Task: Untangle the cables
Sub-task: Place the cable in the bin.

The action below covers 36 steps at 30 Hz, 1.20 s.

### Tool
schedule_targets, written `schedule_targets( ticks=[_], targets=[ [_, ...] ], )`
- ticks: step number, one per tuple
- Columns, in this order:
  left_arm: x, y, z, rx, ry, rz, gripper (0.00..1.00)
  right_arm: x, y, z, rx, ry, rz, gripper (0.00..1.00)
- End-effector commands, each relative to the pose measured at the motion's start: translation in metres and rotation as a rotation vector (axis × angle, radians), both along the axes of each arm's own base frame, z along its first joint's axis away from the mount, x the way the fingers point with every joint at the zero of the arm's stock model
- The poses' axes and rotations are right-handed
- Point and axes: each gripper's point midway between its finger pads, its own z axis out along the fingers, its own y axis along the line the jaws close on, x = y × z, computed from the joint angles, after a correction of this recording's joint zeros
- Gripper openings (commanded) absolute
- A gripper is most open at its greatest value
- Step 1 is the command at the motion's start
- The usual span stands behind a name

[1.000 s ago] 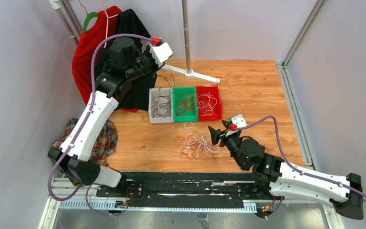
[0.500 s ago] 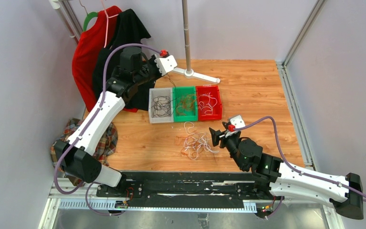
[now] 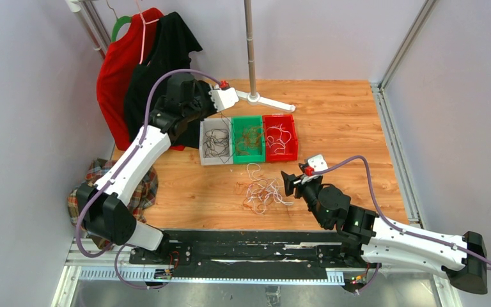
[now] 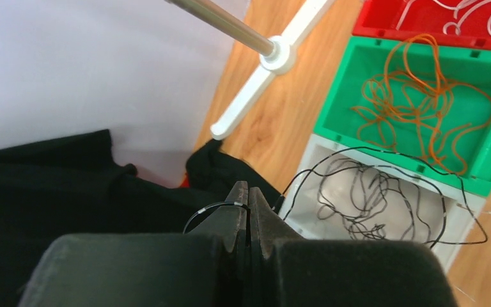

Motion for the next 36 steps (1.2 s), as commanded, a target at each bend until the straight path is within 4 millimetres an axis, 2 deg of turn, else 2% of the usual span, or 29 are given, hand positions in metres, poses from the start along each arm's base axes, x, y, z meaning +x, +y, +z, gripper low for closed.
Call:
schedule_targets(
  ticks=[1, 7, 10, 18, 23, 26, 31, 36],
  targets=[
    [0.002, -0.004, -0.018, -0.049, 0.052, 0.010, 0.00, 0.004, -0.009, -0.004, 0.001, 0.005, -0.042, 0.59],
    [0.007, -0.008, -0.037, -0.067, 0.103, 0.022, 0.00, 0.004, -0.015, -0.004, -0.010, 0.004, -0.055, 0.59],
    [0.012, 0.001, -0.051, -0.015, 0.100, 0.056, 0.00, 0.005, -0.018, -0.006, -0.011, 0.006, -0.061, 0.59],
    [0.013, 0.029, -0.111, 0.200, 0.144, 0.108, 0.00, 0.009, -0.021, -0.010, -0.020, 0.018, -0.072, 0.59],
    [0.003, 0.016, -0.126, 0.153, 0.220, 0.046, 0.01, 0.011, -0.019, -0.012, -0.022, 0.030, -0.071, 0.59],
    [0.003, 0.007, -0.138, 0.120, 0.263, 0.032, 0.01, 0.012, -0.018, -0.013, -0.025, 0.035, -0.069, 0.59],
    [0.007, 0.005, -0.180, 0.145, 0.350, 0.036, 0.01, 0.013, -0.021, -0.013, -0.034, 0.035, -0.077, 0.59],
    [0.008, -0.002, -0.214, 0.136, 0.427, 0.026, 0.00, 0.014, -0.023, -0.015, -0.042, 0.043, -0.086, 0.58]
  ],
)
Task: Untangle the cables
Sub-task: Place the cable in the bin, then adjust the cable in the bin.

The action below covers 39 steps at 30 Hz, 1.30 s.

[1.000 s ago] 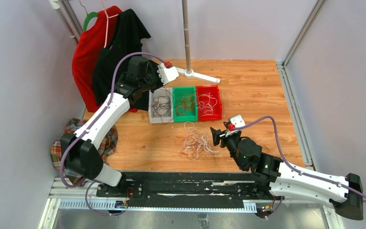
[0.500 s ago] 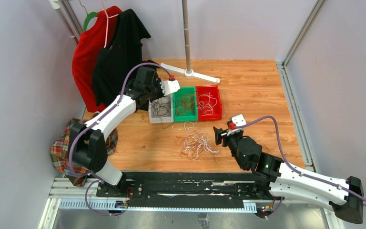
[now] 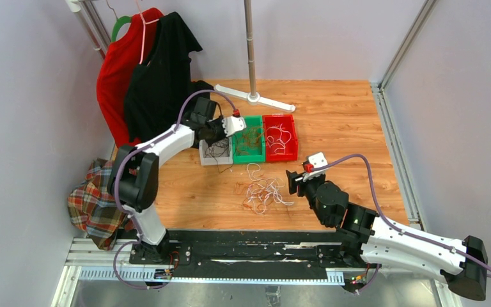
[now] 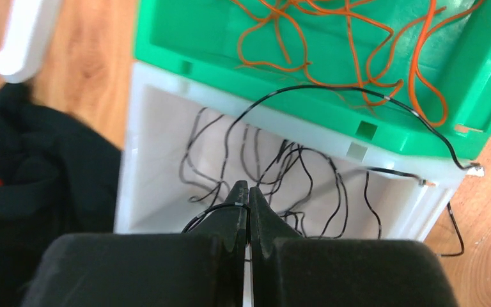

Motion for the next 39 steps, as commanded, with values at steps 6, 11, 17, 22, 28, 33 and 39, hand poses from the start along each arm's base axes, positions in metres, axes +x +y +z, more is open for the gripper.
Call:
schedule_targets(
  ticks=[6, 11, 17, 22, 28, 33, 39],
  targets=[
    [-0.001, -0.010, -0.030, -0.018, 0.136, -0.009, 0.01, 0.004, -0.006, 0.001, 0.008, 0.010, -0.029, 0.58],
    [-0.014, -0.006, -0.002, 0.005, 0.183, -0.047, 0.41, 0.005, -0.006, 0.005, 0.012, 0.005, -0.023, 0.58],
    [-0.038, -0.005, 0.052, -0.005, 0.234, -0.118, 0.71, 0.003, -0.007, 0.009, 0.025, -0.004, -0.014, 0.58],
    [-0.062, -0.008, 0.068, -0.022, 0.296, -0.201, 0.74, 0.001, -0.009, 0.013, 0.035, -0.008, -0.011, 0.58],
    [-0.071, -0.012, 0.087, -0.101, 0.315, -0.194, 0.77, 0.000, -0.011, 0.015, 0.039, -0.011, -0.013, 0.58],
    [-0.033, 0.011, 0.107, -0.186, 0.272, -0.012, 0.75, 0.001, -0.007, 0.012, 0.023, -0.001, -0.002, 0.59],
    [-0.002, 0.044, 0.103, -0.274, 0.245, 0.221, 0.72, 0.003, 0.001, 0.009, 0.002, 0.010, 0.015, 0.59]
  ],
)
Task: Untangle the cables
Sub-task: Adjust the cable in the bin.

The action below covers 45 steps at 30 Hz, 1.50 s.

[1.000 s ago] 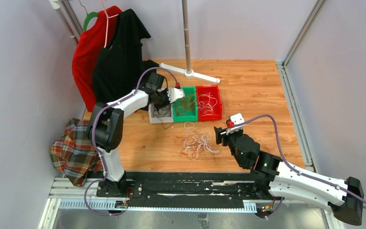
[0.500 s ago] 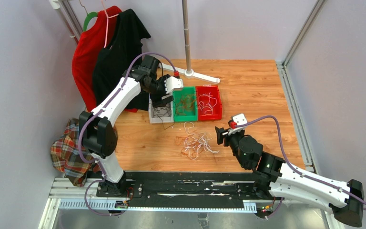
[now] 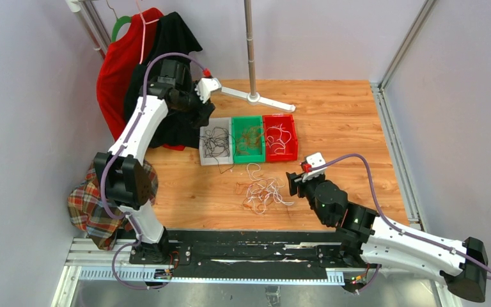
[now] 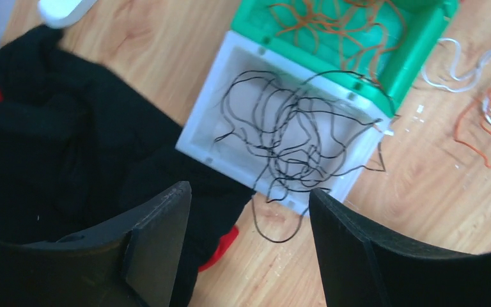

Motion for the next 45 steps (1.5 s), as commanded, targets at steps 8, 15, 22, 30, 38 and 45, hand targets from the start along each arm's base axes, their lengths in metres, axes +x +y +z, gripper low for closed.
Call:
schedule_targets(
  ticks=[8, 15, 22, 30, 38, 45],
  targets=[
    [-0.022, 0.012, -0.051, -0.078, 0.014, 0.076, 0.69, 0.005, 0.010, 0.010, 0.015, 0.001, 0.016, 0.59],
    [0.000, 0.010, -0.067, -0.071, 0.007, 0.090, 0.38, 0.006, 0.012, 0.007, 0.027, 0.015, 0.004, 0.54],
    [0.020, -0.009, -0.075, -0.118, 0.024, 0.097, 0.01, 0.009, 0.016, 0.004, 0.024, 0.026, -0.003, 0.44],
    [0.021, -0.032, -0.108, -0.088, 0.063, 0.084, 0.01, 0.012, 0.014, 0.000, 0.022, 0.033, -0.020, 0.38],
    [0.042, -0.015, -0.138, 0.021, 0.011, 0.150, 0.01, 0.011, 0.012, -0.003, 0.019, 0.035, -0.023, 0.38],
    [0.043, -0.012, -0.137, 0.046, 0.017, 0.142, 0.19, 0.011, 0.010, 0.000, 0.027, 0.033, -0.027, 0.38]
  ],
)
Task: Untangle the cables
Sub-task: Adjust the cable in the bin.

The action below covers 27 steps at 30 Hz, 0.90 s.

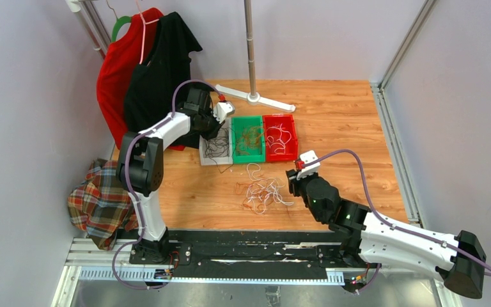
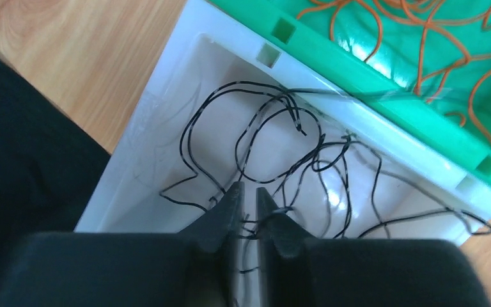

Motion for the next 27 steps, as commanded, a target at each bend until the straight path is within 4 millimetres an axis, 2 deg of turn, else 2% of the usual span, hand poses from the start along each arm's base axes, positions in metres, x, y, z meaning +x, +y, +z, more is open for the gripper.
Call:
schedule_targets(
  ticks=[1, 3, 5, 11, 14, 18, 21, 24, 27],
  targets=[
    [0.002, 0.001, 0.011, 0.011, -0.011, -0.020, 0.32, 0.004, -0.003, 0.018, 0.055, -0.023, -0.025, 0.38],
    [-0.005, -0.003, 0.028, -0.009, 0.015, -0.055, 0.49, 0.004, -0.004, 0.020, 0.055, -0.026, -0.026, 0.39],
    [-0.011, -0.008, 0.050, -0.031, 0.018, -0.088, 0.56, 0.004, -0.006, 0.024, 0.059, -0.032, -0.030, 0.41],
    [-0.033, -0.019, 0.097, -0.114, 0.021, -0.140, 0.72, 0.003, -0.009, 0.028, 0.071, -0.040, -0.036, 0.44],
    [-0.046, -0.032, 0.109, -0.170, 0.034, -0.155, 0.73, 0.002, -0.010, 0.028, 0.075, -0.040, -0.036, 0.44],
    [-0.071, -0.062, 0.102, -0.186, 0.092, -0.176, 0.72, 0.002, -0.010, 0.026, 0.073, -0.036, -0.042, 0.45],
    [-0.079, -0.080, 0.087, -0.175, 0.098, -0.142, 0.70, 0.002, -0.011, 0.023, 0.073, -0.032, -0.044, 0.45],
    [-0.076, -0.088, 0.070, -0.153, 0.094, -0.087, 0.68, 0.002, -0.012, 0.021, 0.072, -0.029, -0.049, 0.45],
    [-0.063, -0.087, 0.059, -0.131, 0.086, -0.016, 0.62, 0.002, -0.014, 0.018, 0.065, -0.026, -0.053, 0.45]
  ],
)
